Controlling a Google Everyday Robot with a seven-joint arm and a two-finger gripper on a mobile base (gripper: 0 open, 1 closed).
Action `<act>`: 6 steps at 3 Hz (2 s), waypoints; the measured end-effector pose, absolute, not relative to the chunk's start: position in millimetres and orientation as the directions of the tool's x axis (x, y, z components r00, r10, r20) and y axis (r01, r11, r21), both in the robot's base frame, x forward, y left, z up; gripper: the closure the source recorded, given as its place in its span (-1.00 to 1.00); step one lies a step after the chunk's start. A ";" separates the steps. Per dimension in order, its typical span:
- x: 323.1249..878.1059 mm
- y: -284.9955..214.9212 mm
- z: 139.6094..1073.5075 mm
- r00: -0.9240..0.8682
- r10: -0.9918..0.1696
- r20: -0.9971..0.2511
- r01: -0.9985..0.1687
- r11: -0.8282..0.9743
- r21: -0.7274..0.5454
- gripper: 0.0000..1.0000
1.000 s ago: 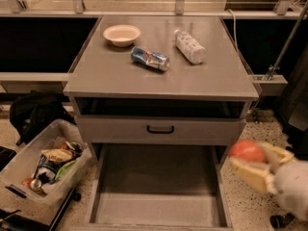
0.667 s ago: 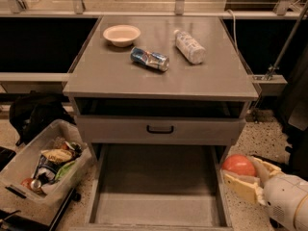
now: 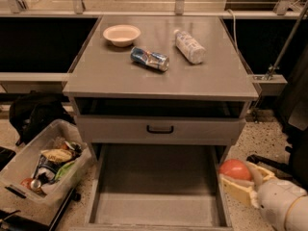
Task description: Place apple into middle drawer
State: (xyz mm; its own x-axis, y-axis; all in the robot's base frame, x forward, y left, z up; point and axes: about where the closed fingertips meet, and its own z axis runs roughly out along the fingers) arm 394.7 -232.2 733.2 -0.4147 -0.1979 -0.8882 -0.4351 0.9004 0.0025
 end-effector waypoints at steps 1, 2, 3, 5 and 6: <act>404.6 -231.0 679.6 -0.420 -0.161 -0.893 -0.423 0.905 0.036 1.00; 415.5 -212.9 623.7 -0.421 -0.161 -0.893 -0.422 0.906 0.036 1.00; 436.6 -171.4 581.1 -0.396 -0.202 -0.895 -0.459 0.888 0.003 1.00; 462.2 -117.7 464.6 -0.471 -0.170 -0.865 -0.442 0.895 0.065 1.00; 458.5 -101.6 446.5 -0.493 -0.143 -0.858 -0.445 0.889 0.108 1.00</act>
Offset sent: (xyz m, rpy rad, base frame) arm 0.0427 0.0394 -0.2638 0.1627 0.0847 -0.0959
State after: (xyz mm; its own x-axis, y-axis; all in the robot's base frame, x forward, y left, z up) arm 458.5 -101.6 446.5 -0.4931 -0.1428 -0.8582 -0.4453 0.8888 0.1080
